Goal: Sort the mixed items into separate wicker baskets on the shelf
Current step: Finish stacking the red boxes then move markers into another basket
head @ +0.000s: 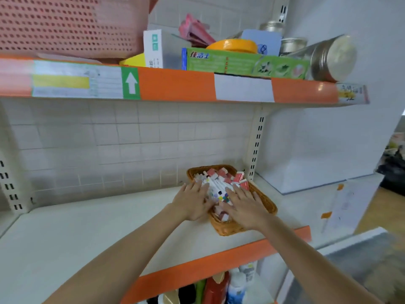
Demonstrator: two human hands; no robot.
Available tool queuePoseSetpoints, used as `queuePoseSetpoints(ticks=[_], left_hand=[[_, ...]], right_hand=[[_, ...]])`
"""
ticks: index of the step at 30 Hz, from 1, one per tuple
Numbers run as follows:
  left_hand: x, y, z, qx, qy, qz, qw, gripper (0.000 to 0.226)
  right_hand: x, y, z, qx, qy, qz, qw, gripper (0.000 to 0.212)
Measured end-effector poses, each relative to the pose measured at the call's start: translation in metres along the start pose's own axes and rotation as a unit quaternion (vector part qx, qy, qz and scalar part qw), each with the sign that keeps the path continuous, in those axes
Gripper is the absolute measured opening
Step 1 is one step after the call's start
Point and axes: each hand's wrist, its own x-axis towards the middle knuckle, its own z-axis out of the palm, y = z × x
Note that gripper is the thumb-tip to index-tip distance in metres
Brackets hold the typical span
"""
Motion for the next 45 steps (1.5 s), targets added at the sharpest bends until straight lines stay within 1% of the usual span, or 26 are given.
queuePoseSetpoints(ticks=[7,12,15,18,22,25,29,31,33,35,37,39,41,45], left_hand=[[0.066,-0.015,-0.004,-0.025,0.005,0.012,1.0,0.066],[0.103,-0.031,0.001,-0.03,0.001,0.032,0.999,0.064],[0.115,-0.033,0.001,-0.039,0.01,0.041,0.998,0.06],[0.126,-0.033,0.002,-0.068,0.009,0.047,0.997,0.054],[0.134,-0.03,0.001,-0.089,0.002,0.082,0.993,0.053],[0.135,-0.029,0.0,-0.086,0.007,0.09,0.992,0.048],[0.134,-0.03,-0.001,-0.04,0.046,0.059,0.996,0.036],[0.132,-0.028,-0.001,-0.027,0.055,0.046,0.997,0.03],[0.13,-0.025,-0.001,-0.027,0.065,0.038,0.997,0.026],[0.128,-0.022,-0.001,-0.019,0.08,0.039,0.996,0.025],[0.123,-0.019,-0.001,-0.01,0.093,0.046,0.995,0.026],[0.116,-0.016,-0.002,-0.023,0.109,0.054,0.992,0.03],[0.107,-0.016,-0.004,-0.042,0.138,0.05,0.988,0.032],[0.081,-0.022,-0.006,-0.088,0.191,-0.006,0.978,0.028]], right_hand=[[0.06,0.02,-0.014,-0.017,0.009,0.023,1.0,0.065],[0.095,0.027,-0.01,-0.025,0.03,-0.003,0.999,0.06],[0.119,0.032,-0.009,-0.03,0.054,-0.025,0.998,0.054],[0.139,0.036,-0.009,-0.009,0.07,-0.045,0.996,0.046],[0.155,0.037,-0.008,0.003,0.051,-0.051,0.997,0.047],[0.16,0.036,-0.009,-0.004,0.057,-0.049,0.997,0.046],[0.156,0.034,-0.012,-0.061,0.077,-0.024,0.995,0.042],[0.154,0.035,-0.014,-0.053,0.084,-0.02,0.995,0.036],[0.15,0.036,-0.016,-0.037,0.093,-0.023,0.995,0.036],[0.146,0.038,-0.016,-0.014,0.106,-0.03,0.994,0.037],[0.141,0.039,-0.014,0.014,0.12,-0.033,0.992,0.034],[0.137,0.039,-0.013,0.038,0.136,-0.032,0.99,0.032],[0.13,0.037,-0.014,0.049,0.153,-0.041,0.986,0.035],[0.115,0.022,-0.016,0.058,0.172,-0.101,0.978,0.04]])
